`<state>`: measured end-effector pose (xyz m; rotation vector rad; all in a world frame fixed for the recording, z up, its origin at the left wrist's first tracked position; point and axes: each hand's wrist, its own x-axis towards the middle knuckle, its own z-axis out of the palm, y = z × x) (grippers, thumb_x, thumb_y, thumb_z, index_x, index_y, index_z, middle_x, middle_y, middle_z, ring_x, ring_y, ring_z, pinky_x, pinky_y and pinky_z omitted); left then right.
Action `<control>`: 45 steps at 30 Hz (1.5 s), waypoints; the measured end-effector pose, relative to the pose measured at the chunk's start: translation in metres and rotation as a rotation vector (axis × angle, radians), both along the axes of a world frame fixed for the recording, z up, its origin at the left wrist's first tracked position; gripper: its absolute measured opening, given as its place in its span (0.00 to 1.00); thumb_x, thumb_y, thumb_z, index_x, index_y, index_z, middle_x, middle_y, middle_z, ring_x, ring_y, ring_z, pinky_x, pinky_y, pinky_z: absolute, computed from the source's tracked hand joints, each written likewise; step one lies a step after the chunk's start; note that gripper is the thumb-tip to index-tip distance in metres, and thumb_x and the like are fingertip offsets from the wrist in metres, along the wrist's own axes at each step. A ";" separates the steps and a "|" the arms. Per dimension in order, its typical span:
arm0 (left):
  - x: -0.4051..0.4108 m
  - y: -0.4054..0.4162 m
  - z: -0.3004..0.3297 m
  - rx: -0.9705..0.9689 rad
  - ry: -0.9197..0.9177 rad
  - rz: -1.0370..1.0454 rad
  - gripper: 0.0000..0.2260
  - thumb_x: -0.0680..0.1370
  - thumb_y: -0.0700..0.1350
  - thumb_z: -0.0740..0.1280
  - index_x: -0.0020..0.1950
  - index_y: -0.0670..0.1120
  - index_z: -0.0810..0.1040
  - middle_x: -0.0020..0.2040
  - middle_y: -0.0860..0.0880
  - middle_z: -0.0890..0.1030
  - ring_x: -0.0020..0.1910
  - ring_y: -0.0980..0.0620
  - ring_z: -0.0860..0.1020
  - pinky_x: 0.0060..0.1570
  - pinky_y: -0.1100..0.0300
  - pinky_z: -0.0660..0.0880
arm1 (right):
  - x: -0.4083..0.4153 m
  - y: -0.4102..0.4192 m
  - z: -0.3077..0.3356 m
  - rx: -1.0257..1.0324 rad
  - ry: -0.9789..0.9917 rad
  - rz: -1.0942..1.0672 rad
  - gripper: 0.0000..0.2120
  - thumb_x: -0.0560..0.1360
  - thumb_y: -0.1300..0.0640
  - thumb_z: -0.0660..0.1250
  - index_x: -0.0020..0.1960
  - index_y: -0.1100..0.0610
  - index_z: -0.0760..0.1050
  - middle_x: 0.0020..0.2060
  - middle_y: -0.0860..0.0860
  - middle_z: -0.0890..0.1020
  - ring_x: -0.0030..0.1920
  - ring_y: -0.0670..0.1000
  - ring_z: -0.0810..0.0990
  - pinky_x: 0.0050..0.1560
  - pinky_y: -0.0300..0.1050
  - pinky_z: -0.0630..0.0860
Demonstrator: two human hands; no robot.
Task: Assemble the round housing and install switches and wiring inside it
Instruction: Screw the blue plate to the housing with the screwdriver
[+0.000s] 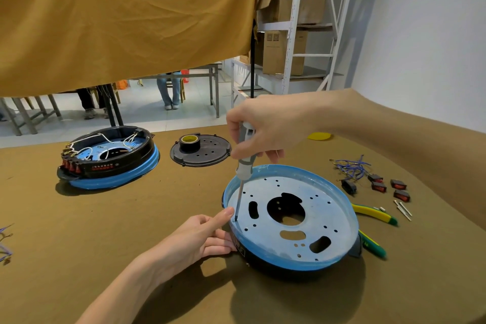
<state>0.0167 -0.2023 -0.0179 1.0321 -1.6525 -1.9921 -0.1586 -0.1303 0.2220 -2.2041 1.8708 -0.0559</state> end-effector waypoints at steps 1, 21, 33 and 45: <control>0.000 0.000 0.000 -0.001 -0.002 0.000 0.51 0.51 0.70 0.83 0.63 0.44 0.69 0.50 0.39 0.87 0.52 0.43 0.87 0.47 0.56 0.84 | -0.002 0.001 0.003 0.043 -0.017 0.004 0.11 0.78 0.50 0.73 0.52 0.51 0.72 0.40 0.53 0.86 0.32 0.50 0.86 0.30 0.38 0.79; 0.000 -0.003 -0.001 0.023 0.000 -0.003 0.47 0.51 0.68 0.84 0.58 0.45 0.69 0.50 0.38 0.87 0.52 0.42 0.87 0.48 0.54 0.84 | -0.003 0.004 0.002 0.003 0.028 -0.010 0.15 0.77 0.43 0.73 0.53 0.52 0.72 0.37 0.50 0.85 0.30 0.49 0.85 0.27 0.38 0.78; -0.001 -0.006 -0.004 0.023 -0.011 0.010 0.49 0.51 0.69 0.84 0.60 0.45 0.69 0.49 0.38 0.87 0.51 0.42 0.87 0.45 0.56 0.84 | -0.007 0.006 0.003 0.028 -0.032 0.034 0.12 0.77 0.50 0.75 0.53 0.50 0.72 0.41 0.52 0.85 0.31 0.46 0.84 0.28 0.36 0.77; 0.001 -0.007 -0.007 0.031 -0.007 0.005 0.50 0.54 0.68 0.84 0.64 0.43 0.67 0.50 0.38 0.87 0.52 0.42 0.87 0.46 0.56 0.83 | 0.003 0.001 -0.001 -0.068 0.096 0.008 0.14 0.80 0.43 0.69 0.50 0.54 0.77 0.35 0.53 0.86 0.29 0.49 0.85 0.27 0.38 0.79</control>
